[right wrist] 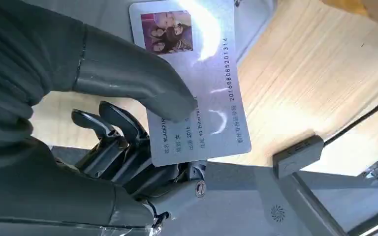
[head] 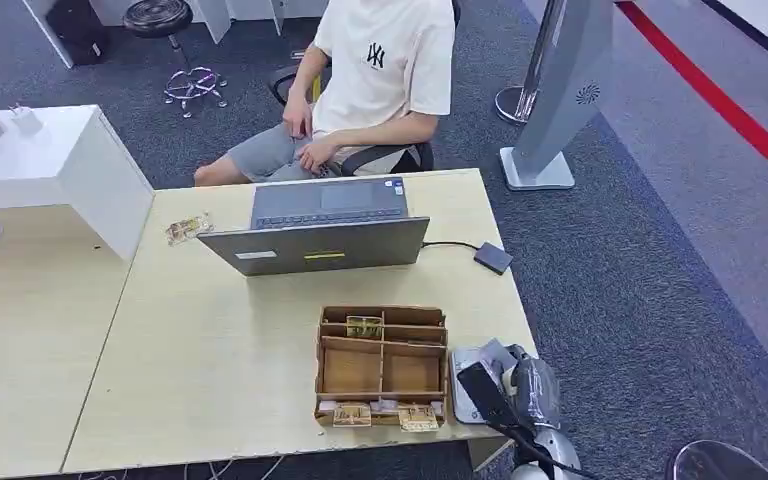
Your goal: Pass the card to the sensor for recognition and then transmit it.
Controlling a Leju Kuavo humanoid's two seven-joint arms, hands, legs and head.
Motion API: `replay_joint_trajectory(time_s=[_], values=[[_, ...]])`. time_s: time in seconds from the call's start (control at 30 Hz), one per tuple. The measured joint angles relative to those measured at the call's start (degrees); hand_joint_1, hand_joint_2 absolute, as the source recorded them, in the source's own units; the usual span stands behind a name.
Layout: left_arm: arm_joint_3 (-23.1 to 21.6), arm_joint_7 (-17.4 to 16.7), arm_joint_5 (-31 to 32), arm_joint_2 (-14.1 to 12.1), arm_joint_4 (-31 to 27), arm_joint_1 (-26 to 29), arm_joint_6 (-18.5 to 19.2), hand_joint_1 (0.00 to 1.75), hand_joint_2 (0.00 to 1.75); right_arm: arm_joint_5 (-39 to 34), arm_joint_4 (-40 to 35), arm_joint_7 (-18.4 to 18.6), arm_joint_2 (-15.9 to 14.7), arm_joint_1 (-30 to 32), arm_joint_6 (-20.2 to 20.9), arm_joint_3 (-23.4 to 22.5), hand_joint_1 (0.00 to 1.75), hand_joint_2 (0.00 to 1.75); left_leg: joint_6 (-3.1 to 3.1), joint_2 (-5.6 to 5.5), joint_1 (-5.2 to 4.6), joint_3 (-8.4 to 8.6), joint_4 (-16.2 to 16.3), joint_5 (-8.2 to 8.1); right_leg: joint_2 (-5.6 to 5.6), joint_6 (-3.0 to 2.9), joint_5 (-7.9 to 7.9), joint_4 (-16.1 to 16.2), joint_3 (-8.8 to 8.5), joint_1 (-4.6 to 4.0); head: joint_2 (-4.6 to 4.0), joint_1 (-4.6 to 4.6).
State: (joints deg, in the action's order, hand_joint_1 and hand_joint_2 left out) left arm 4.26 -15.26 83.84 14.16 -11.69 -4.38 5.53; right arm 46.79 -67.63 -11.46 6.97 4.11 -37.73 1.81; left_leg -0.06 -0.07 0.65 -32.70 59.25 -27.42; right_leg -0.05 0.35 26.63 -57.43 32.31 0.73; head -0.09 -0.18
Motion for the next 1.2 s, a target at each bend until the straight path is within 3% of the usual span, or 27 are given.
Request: replay_joint_trajectory(time_s=[0.13,0.27,0.47,0.63,0.77,0.93,1.2], values=[[0.00,0.37,0.79,0.02,0.00,-0.06,0.55,0.00,0.00,-4.81,-4.49,-6.39,2.05,1.72,-1.79,-2.01,1.75,1.75,0.00,-0.01,-0.01,-0.15,0.00,0.00,0.00,0.00,0.00,-0.01,0.16,0.01,0.00,0.00],[0.00,0.96,1.97,0.13,0.00,-0.17,1.33,0.00,0.00,-6.33,-13.16,-15.62,6.90,3.29,-2.01,-7.05,1.75,1.75,-0.01,-0.01,0.00,-0.26,0.00,0.00,0.00,-0.01,0.01,-0.02,0.31,0.00,0.00,0.00],[0.00,1.38,2.75,0.26,0.00,-0.54,2.16,0.00,0.00,-8.06,-24.26,-18.07,10.30,4.75,-2.20,-12.07,1.75,1.75,-0.01,-0.03,-0.01,-0.31,-0.01,-0.01,-0.01,-0.02,0.02,-0.03,0.31,0.01,0.00,0.00],[-0.02,1.55,3.45,0.26,0.00,-0.77,3.06,0.00,0.00,-9.74,-31.18,-20.65,10.80,5.81,-2.20,-13.55,1.75,1.75,0.02,-0.06,-0.04,-0.37,0.00,0.01,-0.04,0.01,0.02,-0.03,0.33,0.04,0.00,0.02],[-0.07,1.97,4.35,0.26,0.00,-1.00,3.91,0.00,0.00,-8.71,-36.31,-22.25,10.93,6.27,-2.18,-12.78,1.75,1.75,0.02,-0.06,-0.03,-0.39,0.00,0.01,-0.04,0.01,0.02,-0.03,0.33,0.04,0.00,0.00],[-1.22,2.69,5.86,0.26,0.00,-1.56,5.33,0.00,0.00,-1.75,-41.85,-25.30,10.91,5.96,-2.12,-7.57,1.75,1.75,0.02,-0.06,-0.01,-0.41,-0.01,0.02,-0.04,0.00,0.03,-0.05,0.33,0.02,0.00,0.02],[-5.27,3.39,5.94,0.26,0.00,-2.20,7.06,0.00,0.00,9.04,-41.24,-26.60,10.10,2.47,-2.10,0.13,1.75,1.75,0.05,-0.13,-0.02,-0.47,-0.02,0.09,-0.11,0.00,0.02,-0.06,0.31,0.03,0.00,0.04]])
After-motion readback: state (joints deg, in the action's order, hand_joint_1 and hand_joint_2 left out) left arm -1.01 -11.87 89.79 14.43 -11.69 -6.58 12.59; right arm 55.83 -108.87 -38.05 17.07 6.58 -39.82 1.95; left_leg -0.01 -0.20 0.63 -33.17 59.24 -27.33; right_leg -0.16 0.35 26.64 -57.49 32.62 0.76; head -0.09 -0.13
